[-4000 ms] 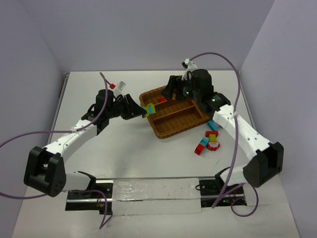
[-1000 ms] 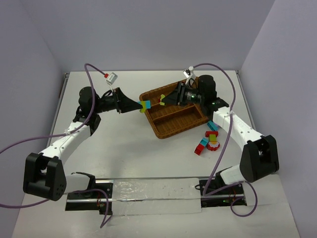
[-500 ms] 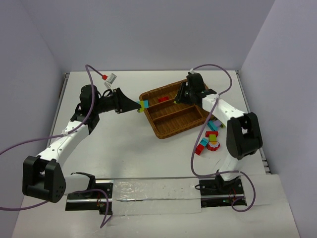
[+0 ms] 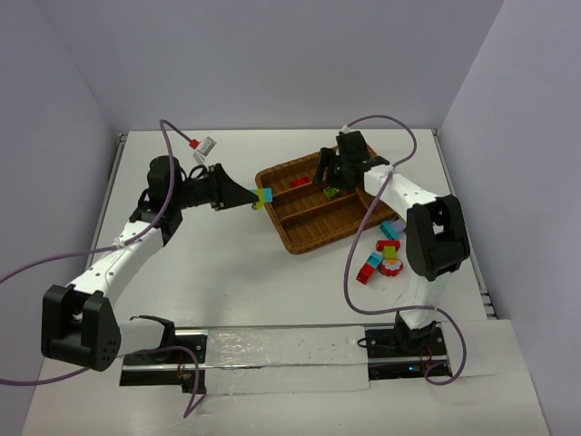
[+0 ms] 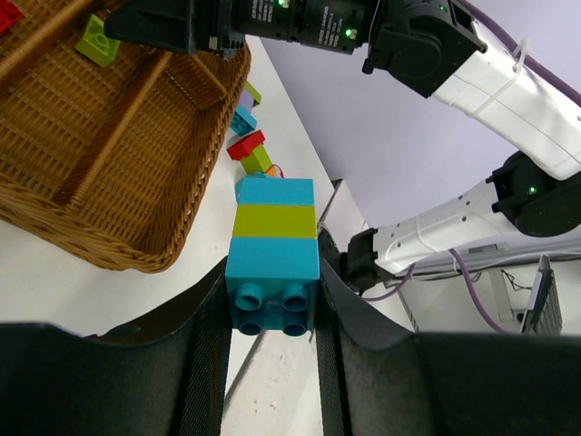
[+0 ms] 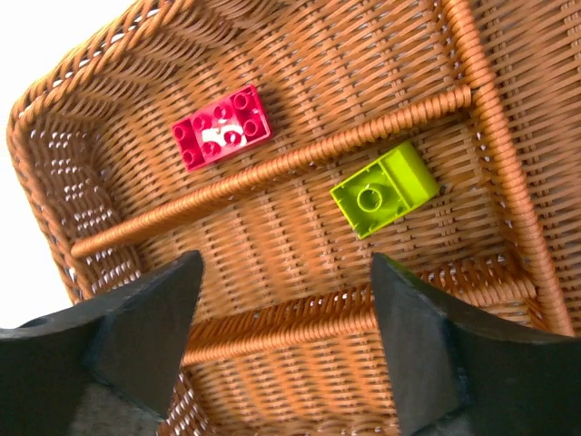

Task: Sort the legos into containers by color

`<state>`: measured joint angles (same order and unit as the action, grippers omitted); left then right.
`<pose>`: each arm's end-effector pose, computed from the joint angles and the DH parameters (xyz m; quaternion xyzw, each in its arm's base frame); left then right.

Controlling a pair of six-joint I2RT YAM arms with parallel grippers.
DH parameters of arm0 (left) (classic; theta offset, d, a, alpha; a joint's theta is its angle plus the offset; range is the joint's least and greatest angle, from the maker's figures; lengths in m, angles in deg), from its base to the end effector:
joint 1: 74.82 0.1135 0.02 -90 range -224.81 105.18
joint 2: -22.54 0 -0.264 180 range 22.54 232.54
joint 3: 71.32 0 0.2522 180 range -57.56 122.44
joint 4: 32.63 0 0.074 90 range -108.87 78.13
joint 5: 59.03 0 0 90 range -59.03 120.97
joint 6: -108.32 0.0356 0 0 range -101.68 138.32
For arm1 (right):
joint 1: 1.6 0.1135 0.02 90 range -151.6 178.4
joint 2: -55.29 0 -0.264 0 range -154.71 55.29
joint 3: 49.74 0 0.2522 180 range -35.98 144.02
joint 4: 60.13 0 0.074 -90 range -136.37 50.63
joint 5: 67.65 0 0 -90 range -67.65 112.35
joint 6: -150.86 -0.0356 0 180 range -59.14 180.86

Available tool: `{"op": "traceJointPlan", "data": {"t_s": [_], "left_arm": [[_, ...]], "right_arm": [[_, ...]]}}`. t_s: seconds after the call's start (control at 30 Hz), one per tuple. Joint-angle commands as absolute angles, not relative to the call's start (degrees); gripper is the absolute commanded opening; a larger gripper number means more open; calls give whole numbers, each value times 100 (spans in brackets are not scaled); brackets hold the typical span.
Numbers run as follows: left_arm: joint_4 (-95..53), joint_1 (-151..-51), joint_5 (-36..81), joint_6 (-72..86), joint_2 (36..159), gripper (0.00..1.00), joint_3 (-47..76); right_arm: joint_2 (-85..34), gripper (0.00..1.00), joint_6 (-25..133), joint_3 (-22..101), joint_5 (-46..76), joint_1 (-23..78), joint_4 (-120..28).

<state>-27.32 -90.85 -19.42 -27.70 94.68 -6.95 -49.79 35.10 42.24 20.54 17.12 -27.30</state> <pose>0.2645 -0.1045 0.3088 0.0724 0.7529 -0.5757 0.3105 0.3885 0.1328 0.2325 0.0510 0.9255 0.1555 0.3417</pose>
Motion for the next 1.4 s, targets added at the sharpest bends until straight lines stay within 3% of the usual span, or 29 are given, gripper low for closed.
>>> {"op": "traceJointPlan", "data": {"t_s": [0.0,0.23,0.43,1.1,1.2,1.37], "left_arm": [[-2876,-9064,-2328,-2668,9505,0,-415],[-3484,-9072,-2800,-2944,9604,0,-518],[-3729,-9072,-2985,-3040,9599,0,-509],[-3970,-9204,-3091,-3169,9435,0,-514],[-3976,-9216,-3091,-3169,9415,0,-509],[-3970,-9222,-3082,-3169,9405,0,-530]], "right_arm": [[-4054,75,3703,4208,1470,1712,-2921],[-2649,83,3922,2897,-1453,1704,-4611],[-2586,89,3170,2336,-3479,1776,-6282],[-3294,85,2790,3046,-4163,2468,-6763],[-3385,80,2633,3087,-4192,2518,-6958],[-3453,55,2211,3038,-4314,2539,-7496]]}}
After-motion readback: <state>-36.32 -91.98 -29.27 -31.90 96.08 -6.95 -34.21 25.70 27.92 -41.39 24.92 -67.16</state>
